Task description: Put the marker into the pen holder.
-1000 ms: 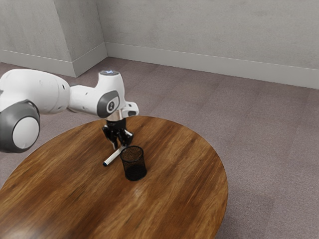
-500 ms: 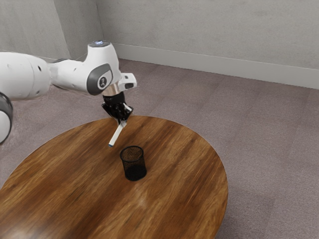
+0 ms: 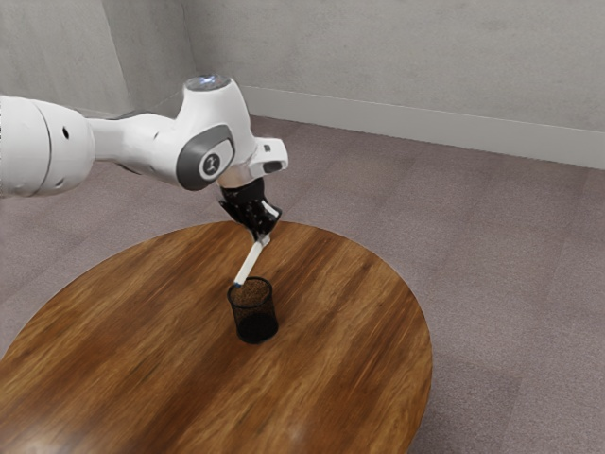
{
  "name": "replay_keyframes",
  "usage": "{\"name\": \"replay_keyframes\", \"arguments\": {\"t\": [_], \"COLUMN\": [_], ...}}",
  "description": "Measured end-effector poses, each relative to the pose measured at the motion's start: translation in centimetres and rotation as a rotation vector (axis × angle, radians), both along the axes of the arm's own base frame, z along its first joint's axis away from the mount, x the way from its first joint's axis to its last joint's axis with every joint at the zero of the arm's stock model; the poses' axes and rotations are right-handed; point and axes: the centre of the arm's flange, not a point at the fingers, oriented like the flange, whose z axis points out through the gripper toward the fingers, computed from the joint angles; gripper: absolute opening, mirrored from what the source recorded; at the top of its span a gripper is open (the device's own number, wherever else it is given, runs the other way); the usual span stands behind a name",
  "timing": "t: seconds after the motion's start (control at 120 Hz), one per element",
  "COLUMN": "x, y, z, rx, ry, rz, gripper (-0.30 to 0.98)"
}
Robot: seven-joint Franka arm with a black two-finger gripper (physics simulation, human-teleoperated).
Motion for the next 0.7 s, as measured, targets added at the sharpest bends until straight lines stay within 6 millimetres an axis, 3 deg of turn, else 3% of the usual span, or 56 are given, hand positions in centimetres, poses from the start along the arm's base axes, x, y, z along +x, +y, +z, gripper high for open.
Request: {"name": "replay_keyframes", "arguments": {"t": [0.108,0.225,0.375,0.475,0.542,0.608,0.7], "x": [0.1,0.3,-1.1,-2.0,-2.8,-3.4,-2.9], "y": [-0.7,-0.8,-0.6,-0.5,-0.5,-0.2,0.1], "z": [-0.5,-2.3,-4.2,-4.9,-2.8,2.2,11.1], "rx": [-0.006,-0.019,-0.02,-0.028,-0.036,-0.043,-0.04], "ry": [-0.015,-0.001,0.034,0.052,0.036,0.009,-0.018], "rz": [-0.002,0.013,0.026,0.029,0.026,0.015,-0.036], "gripper": [-0.1,-0.1,-0.1,0.09,0.24,0.36,0.48]}}
